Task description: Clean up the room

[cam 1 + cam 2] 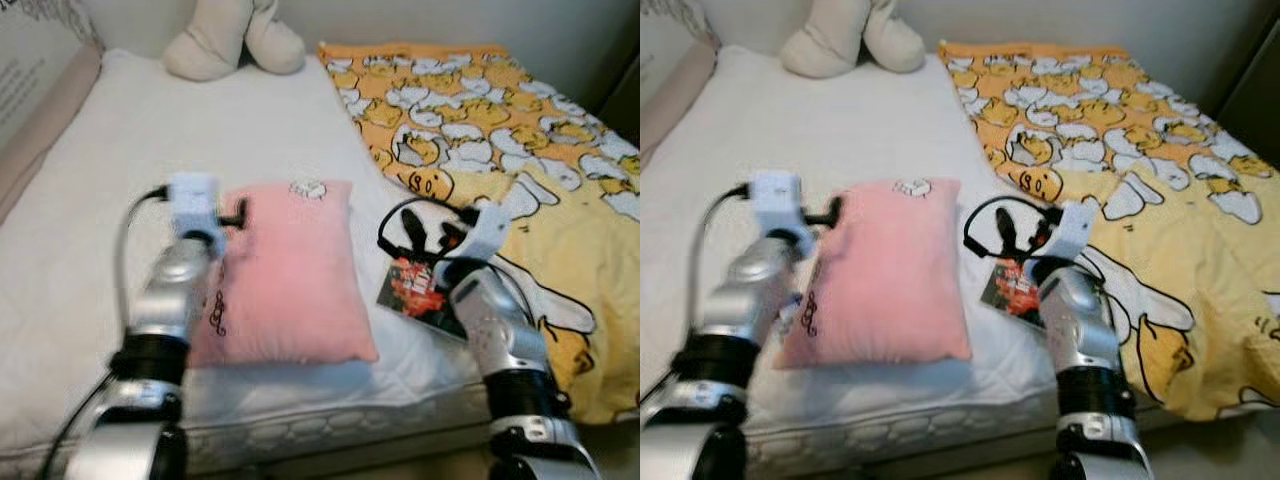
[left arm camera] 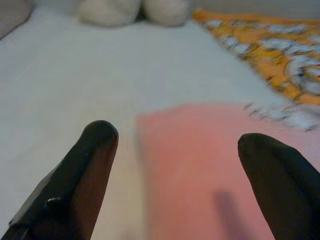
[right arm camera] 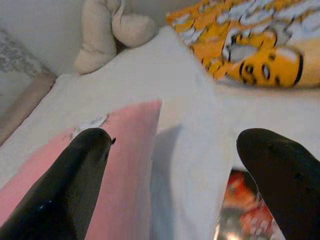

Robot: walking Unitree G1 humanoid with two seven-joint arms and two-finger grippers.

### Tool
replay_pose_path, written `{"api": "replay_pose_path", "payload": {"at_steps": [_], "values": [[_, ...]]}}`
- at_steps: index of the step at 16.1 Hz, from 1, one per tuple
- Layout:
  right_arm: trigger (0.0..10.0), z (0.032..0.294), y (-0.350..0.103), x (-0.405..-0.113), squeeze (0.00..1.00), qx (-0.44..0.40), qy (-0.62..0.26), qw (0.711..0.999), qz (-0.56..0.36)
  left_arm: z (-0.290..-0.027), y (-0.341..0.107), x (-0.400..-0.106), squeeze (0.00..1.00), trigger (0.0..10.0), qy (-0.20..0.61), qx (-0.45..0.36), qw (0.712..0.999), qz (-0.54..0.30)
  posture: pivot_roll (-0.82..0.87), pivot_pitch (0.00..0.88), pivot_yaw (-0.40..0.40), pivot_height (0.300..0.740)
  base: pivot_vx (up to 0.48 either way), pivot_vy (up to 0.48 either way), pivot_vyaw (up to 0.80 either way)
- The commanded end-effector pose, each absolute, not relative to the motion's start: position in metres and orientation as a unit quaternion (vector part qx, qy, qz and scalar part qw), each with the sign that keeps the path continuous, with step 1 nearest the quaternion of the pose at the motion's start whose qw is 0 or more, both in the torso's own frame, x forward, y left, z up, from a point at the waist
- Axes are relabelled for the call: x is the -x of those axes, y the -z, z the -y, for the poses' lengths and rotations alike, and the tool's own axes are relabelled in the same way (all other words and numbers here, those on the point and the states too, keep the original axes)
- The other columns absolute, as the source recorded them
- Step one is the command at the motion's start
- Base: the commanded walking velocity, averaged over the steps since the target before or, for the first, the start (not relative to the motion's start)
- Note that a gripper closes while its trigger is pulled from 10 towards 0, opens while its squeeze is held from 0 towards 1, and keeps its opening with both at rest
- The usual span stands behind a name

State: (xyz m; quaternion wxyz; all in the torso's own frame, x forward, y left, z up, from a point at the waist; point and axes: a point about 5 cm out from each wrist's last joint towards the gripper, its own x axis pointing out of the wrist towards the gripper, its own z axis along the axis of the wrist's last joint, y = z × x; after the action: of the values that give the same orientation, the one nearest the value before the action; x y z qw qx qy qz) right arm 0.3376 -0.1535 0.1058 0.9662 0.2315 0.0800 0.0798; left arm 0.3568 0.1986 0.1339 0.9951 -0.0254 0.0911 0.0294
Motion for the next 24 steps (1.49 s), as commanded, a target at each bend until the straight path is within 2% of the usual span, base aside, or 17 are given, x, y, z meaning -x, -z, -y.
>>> {"api": "replay_pose_path", "payload": {"at_steps": [1, 4, 6, 10, 13, 16, 17, 18, 19, 22, 24], "values": [[10.0, 0.146, -0.104, -0.337, 0.46, -0.268, -0.092, 0.955, -0.09, -0.21, -0.132, -0.352, 0.0, 10.0, -0.039, 0.048, 0.992, -0.11, 0.01, 0.06, -0.054, 0.74, 0.0, 0.0, 0.0], [10.0, 0.131, -0.095, -0.329, 0.46, -0.334, -0.103, 0.93, -0.117, -0.218, -0.12, -0.326, 0.0, 10.0, -0.031, 0.064, 0.984, -0.164, 0.03, 0.097, -0.067, 0.74, 0.0, 0.0, 0.0], [10.0, 0.124, -0.082, -0.326, 0.46, -0.363, -0.102, 0.915, -0.143, -0.205, -0.112, -0.313, 0.0, 10.0, 0.003, 0.104, 0.977, -0.186, 0.04, 0.118, -0.072, 0.74, 0.0, 0.0, 0.0], [10.0, 0.119, -0.055, -0.322, 0.46, -0.365, -0.093, 0.907, -0.189, -0.177, -0.11, -0.306, 0.0, 10.0, 0.052, 0.18, 0.961, -0.204, 0.03, 0.169, -0.064, 0.74, 0.0, 0.0, 0.0], [10.0, 0.087, -0.047, -0.323, 0.46, -0.401, -0.119, 0.881, -0.222, -0.158, -0.125, -0.311, 0.0, 10.0, 0.106, 0.269, 0.941, -0.173, 0.02, 0.2, -0.052, 0.74, 0.0, 0.0, 0.0], [10.0, 0.067, -0.049, -0.324, 0.46, -0.427, -0.137, 0.863, -0.231, -0.137, -0.117, -0.303, 0.0, 10.0, 0.147, 0.285, 0.927, -0.196, 0.02, 0.204, -0.049, 0.74, 0.0, 0.0, 0.0], [2.7, 0.064, -0.049, -0.325, 0.46, -0.44, -0.137, 0.858, -0.23, -0.133, -0.113, -0.3, 0.0, 10.0, 0.15, 0.289, 0.922, -0.208, 0.02, 0.203, -0.049, 0.74, 0.0, 0.0, 0.0], [0.0, 0.064, -0.05, -0.326, 0.46, -0.451, -0.134, 0.853, -0.227, -0.131, -0.111, -0.298, 0.0, 10.0, 0.152, 0.291, 0.92, -0.214, 0.02, 0.204, -0.05, 0.74, 0.0, 0.0, 0.0], [0.0, 0.068, -0.053, -0.329, 0.46, -0.48, -0.123, 0.841, -0.218, -0.129, -0.103, -0.292, 0.0, 0.0, 0.161, 0.283, 0.916, -0.235, 0.02, 0.203, -0.056, 0.74, 0.0, 0.0, 0.0], [0.0, 0.074, -0.047, -0.326, 0.45, -0.501, -0.113, 0.83, -0.217, -0.126, -0.098, -0.285, 0.0, 0.0, 0.187, 0.284, 0.909, -0.241, 0.02, 0.185, -0.061, 0.74, 0.0, 0.0, 0.0], [0.0, 0.078, -0.044, -0.323, 0.47, -0.494, -0.115, 0.836, -0.212, -0.121, -0.092, -0.288, 0.0, 0.0, 0.194, 0.28, 0.91, -0.237, 0.01, 0.134, -0.055, 0.74, 0.0, 0.0, 0.0]]}}
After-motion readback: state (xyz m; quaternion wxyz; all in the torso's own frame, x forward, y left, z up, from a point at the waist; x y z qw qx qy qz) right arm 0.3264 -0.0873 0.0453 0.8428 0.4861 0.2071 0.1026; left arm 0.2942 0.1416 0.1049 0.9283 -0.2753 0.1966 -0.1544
